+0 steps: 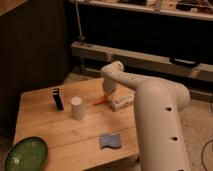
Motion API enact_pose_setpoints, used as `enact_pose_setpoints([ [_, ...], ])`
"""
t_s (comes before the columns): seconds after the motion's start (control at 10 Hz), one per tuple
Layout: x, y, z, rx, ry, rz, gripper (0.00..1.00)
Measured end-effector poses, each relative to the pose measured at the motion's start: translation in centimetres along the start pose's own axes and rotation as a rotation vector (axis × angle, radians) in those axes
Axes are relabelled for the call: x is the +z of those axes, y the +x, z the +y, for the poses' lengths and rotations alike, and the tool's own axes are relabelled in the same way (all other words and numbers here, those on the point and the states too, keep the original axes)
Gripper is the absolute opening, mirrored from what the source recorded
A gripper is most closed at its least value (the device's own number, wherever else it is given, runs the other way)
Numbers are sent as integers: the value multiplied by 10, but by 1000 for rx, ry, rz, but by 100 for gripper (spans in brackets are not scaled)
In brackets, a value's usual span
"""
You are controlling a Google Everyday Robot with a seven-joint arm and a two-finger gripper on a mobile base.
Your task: Drag the pepper across the table
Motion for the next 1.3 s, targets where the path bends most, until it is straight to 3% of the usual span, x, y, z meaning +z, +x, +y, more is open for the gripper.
enact_pose_setpoints([
  [0.3,-2,-1,6,0,3,1,15],
  [0.4,-5,-4,21,3,-3,-2,15],
  [0.9,-36,-5,152,60,-37,-25,15],
  [1.1,-33,-11,190,91,-67,-34,15],
  [1.3,-27,-13,198,105,-65,-43,15],
])
